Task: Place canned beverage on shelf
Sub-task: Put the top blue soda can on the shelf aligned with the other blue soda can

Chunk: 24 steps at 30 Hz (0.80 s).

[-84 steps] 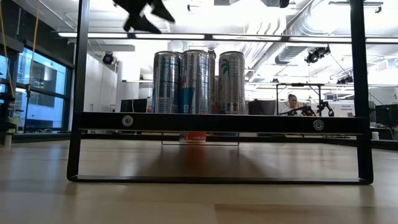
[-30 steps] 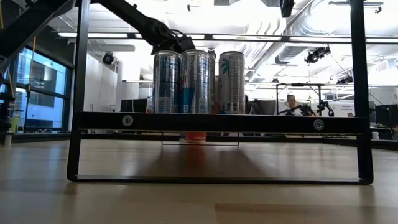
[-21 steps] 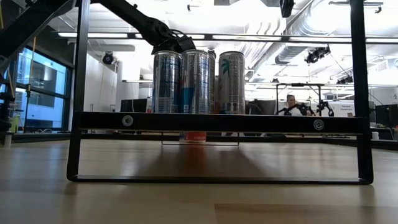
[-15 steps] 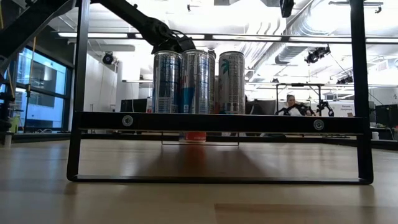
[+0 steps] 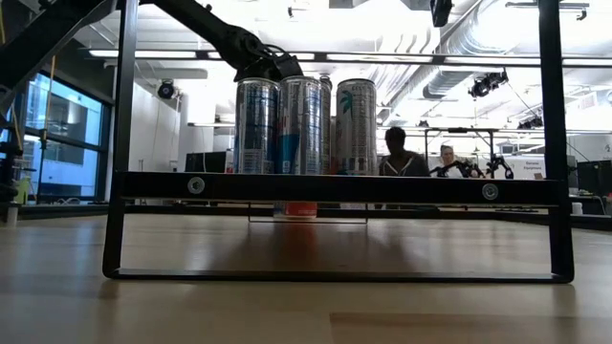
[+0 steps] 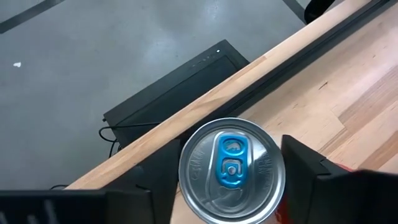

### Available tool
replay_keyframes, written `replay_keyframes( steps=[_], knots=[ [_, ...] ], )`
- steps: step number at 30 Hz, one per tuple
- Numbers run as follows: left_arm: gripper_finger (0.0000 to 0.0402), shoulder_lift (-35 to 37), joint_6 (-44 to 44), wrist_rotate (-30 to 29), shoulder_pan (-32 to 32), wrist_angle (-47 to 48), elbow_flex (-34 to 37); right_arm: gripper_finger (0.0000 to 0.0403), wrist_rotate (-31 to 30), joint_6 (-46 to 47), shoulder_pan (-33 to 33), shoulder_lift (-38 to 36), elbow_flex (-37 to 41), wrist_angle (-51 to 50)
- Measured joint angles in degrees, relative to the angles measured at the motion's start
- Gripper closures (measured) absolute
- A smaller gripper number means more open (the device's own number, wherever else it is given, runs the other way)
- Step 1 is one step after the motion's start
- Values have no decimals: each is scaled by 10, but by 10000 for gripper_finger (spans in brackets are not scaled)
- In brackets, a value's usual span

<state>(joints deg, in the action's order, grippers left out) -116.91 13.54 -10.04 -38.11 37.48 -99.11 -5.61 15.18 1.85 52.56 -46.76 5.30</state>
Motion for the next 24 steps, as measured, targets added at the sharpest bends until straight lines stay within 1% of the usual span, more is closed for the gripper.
replay_keyframes(
  steps=[3, 10, 15, 24],
  knots=[
    [247, 1, 2, 1, 0, 2, 0, 403, 0, 0, 0, 0, 0, 0],
    [239, 1, 13, 0, 0, 3, 0, 403, 0, 0, 0, 0, 0, 0],
    [242, 7, 9, 0, 0, 8, 1, 403, 0, -1, 0, 0, 0, -1],
    [243, 55, -2, 0, 0, 3, 1, 403, 0, -2, 0, 0, 0, -4]
  ],
)
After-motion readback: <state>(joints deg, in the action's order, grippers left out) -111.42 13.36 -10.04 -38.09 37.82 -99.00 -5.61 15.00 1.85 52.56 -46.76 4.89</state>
